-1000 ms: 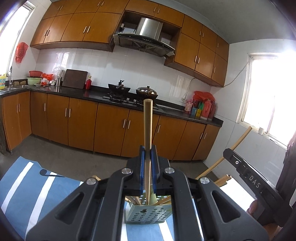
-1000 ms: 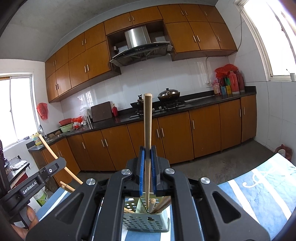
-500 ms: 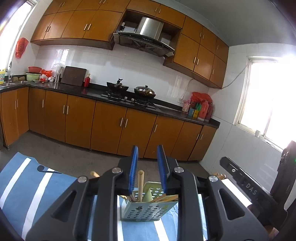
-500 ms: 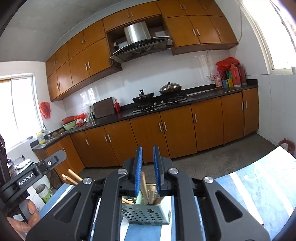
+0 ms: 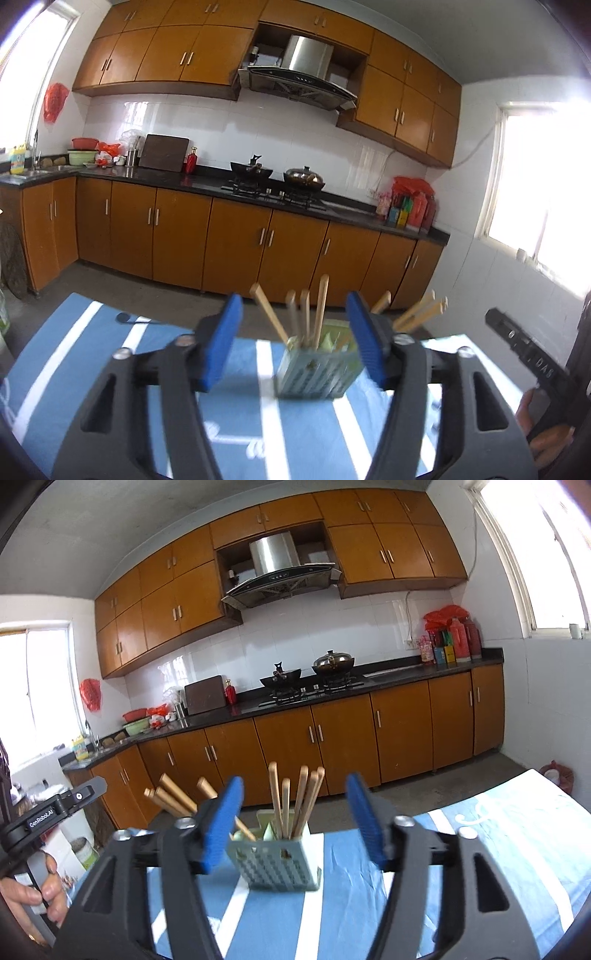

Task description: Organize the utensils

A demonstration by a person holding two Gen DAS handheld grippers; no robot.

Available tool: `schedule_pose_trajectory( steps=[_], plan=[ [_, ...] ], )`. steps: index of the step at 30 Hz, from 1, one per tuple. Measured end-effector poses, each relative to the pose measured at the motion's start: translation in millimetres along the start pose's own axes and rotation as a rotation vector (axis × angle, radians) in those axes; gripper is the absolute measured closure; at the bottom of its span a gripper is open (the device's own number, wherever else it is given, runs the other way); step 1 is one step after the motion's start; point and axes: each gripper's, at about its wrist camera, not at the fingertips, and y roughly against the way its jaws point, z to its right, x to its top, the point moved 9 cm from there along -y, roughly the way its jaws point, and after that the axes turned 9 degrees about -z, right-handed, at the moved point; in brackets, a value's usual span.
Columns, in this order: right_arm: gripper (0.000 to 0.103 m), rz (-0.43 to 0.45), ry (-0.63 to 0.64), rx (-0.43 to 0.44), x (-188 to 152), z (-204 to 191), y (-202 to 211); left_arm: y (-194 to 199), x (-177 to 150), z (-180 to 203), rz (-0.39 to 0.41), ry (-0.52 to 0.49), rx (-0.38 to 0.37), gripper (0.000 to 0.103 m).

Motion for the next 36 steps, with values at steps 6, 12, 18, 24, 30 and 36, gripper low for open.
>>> schedule_pose_trajectory(
  steps=[6,12,18,24,30,36],
  plan=[
    [0.002,0.015,0.062,-0.060,-29.8,-10.5,25.3,34.6,-45.1,-6.0,0.008,-0.046,0.041,0.006],
    [0.002,-0.009,0.099,-0.115,-60.3,-21.5,42.9,59.5,-83.7,-5.6,0.022,-0.088,0.117,0.004],
    [0.002,-0.025,0.123,-0.134,-88.7,-30.2,57.5,75.4,-115.5,-1.4,0.021,-0.126,0.169,0.004],
    [0.002,-0.056,0.104,-0.130,-112.2,-31.5,64.4,82.8,-141.1,-0.5,-0.009,-0.129,0.175,0.004],
    [0.002,-0.078,0.106,-0.152,-132.8,-31.0,66.9,83.6,-157.5,-7.4,-0.034,-0.116,0.200,0.004],
    [0.002,-0.090,0.113,-0.178,-147.9,-31.4,67.9,83.8,-168.8,-9.9,-0.044,-0.135,0.239,0.004]
  ],
)
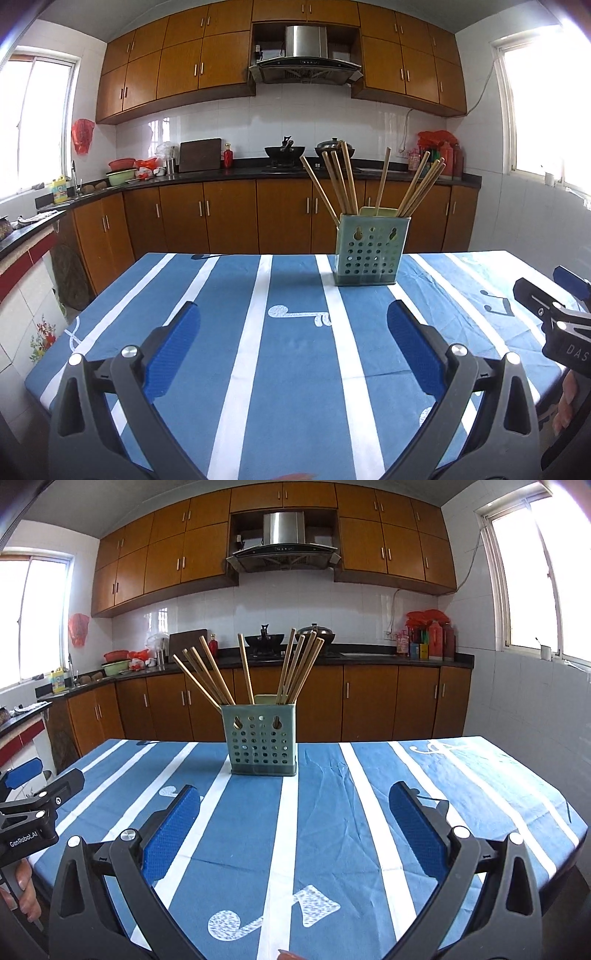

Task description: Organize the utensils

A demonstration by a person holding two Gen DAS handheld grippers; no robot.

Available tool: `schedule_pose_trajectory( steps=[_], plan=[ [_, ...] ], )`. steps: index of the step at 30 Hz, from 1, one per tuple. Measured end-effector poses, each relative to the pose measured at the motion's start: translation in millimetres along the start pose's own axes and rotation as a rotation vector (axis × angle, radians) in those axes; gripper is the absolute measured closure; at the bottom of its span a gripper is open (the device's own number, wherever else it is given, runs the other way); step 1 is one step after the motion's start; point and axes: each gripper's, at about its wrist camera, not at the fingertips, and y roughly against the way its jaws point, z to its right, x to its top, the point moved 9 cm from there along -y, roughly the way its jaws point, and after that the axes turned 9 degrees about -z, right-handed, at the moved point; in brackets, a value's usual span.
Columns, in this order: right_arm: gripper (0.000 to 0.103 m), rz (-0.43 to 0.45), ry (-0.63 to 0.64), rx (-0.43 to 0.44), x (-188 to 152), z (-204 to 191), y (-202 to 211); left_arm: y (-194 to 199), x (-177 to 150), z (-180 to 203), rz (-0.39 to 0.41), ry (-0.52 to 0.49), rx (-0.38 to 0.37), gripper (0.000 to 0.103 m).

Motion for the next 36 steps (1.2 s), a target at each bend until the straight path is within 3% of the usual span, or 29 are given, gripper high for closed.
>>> schedule_pose_trajectory(
  steps=[36],
  plan=[
    [0.002,-0.012,-0.010,-0.005,-6.1,2.7,0.6,-0.2,-9.2,6.5,-0.010,0.001,-0.004,0.004]
  ],
)
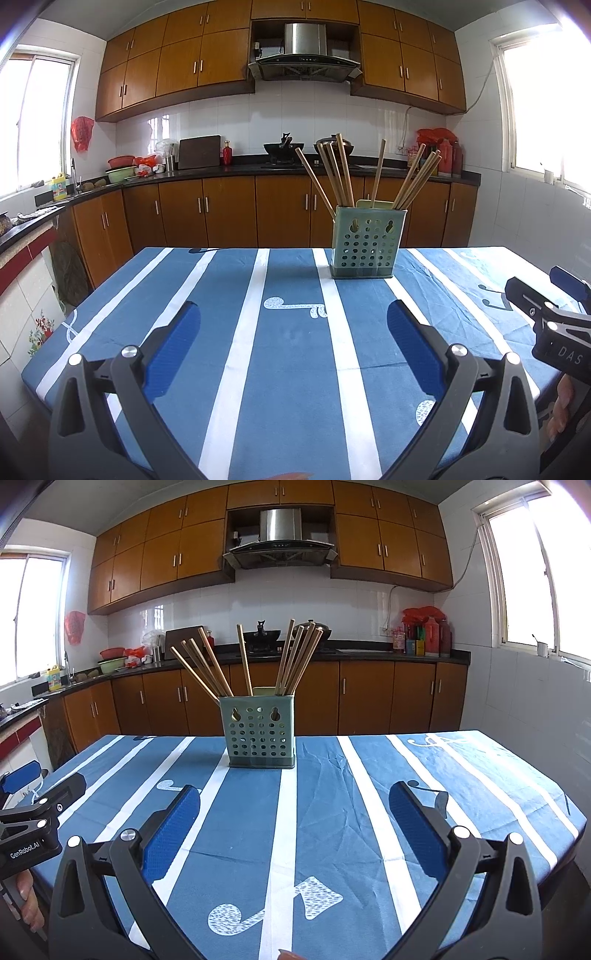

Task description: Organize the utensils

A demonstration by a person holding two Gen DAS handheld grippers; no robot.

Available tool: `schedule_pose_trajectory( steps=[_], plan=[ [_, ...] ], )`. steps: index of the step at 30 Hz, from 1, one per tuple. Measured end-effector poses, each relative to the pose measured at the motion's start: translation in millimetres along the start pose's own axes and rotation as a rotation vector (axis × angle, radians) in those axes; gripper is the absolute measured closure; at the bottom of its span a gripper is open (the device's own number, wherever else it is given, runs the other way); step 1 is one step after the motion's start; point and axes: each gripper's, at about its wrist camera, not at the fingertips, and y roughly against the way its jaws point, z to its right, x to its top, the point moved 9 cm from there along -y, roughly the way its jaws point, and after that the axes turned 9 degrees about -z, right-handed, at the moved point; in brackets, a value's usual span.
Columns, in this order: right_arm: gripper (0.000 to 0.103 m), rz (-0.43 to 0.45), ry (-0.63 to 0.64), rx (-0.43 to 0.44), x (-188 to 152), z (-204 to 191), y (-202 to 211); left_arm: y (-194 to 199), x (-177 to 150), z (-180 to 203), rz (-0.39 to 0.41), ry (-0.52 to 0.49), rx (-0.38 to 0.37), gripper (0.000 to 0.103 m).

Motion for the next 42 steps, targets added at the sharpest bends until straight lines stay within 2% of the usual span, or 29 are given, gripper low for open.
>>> schedule_pose_trajectory(
  steps=[42],
  plan=[
    [0.002,-0.005,-0.009,0.004,1.6,1.0,1.9,1.0,0.6,3.6,-0.005,0.006,-0.001,0.004]
  ],
)
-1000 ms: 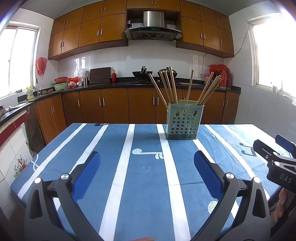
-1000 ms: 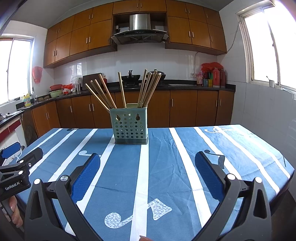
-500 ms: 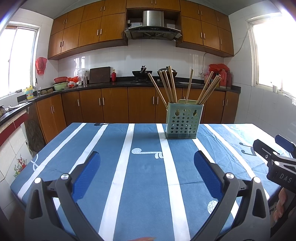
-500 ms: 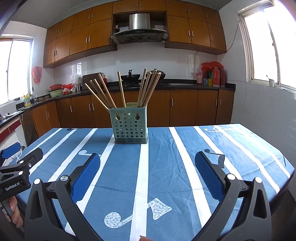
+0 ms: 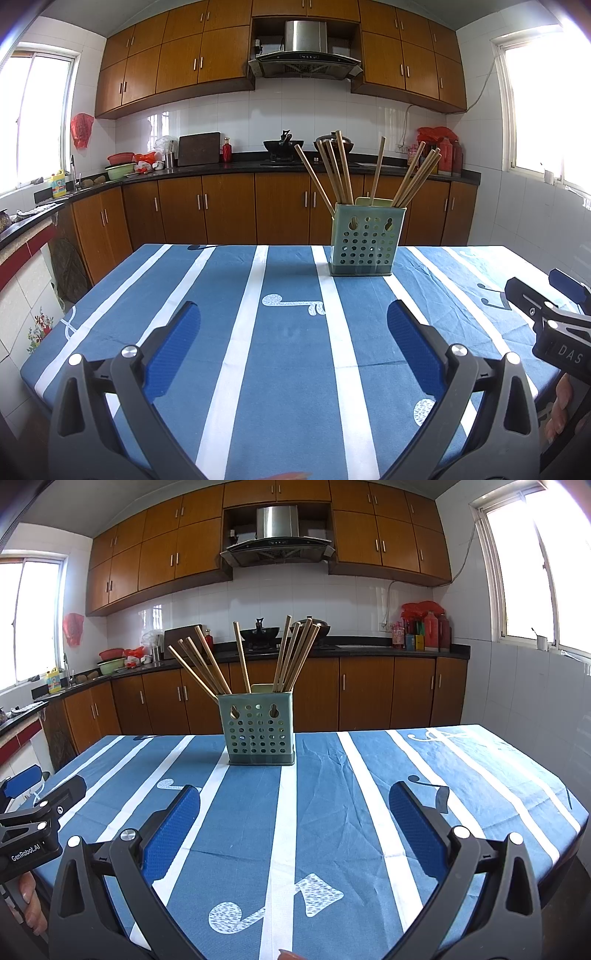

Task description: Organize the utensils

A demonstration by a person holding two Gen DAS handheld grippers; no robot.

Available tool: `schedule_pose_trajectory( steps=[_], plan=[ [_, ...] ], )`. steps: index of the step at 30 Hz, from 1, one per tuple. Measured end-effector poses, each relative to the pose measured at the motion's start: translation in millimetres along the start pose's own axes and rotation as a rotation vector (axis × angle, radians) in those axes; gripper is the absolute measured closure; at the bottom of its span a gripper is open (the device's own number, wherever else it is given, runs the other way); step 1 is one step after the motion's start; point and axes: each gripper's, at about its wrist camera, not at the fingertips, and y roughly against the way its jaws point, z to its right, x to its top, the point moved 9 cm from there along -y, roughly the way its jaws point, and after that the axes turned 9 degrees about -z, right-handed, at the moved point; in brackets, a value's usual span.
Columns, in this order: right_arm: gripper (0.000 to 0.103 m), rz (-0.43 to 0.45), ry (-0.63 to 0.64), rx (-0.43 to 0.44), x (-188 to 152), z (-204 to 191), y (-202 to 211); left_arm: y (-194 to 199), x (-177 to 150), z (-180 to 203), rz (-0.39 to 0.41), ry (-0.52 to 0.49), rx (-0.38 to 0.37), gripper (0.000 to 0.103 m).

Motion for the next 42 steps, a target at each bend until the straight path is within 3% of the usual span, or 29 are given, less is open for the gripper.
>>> schedule_pose_trajectory(
  steps=[42],
  plan=[
    [0.002,-0.005,-0.008,0.000,0.1,-2.1,0.7,-3.9,-8.8,6.0,-0.008,0.003,-0.009,0.004]
  ],
)
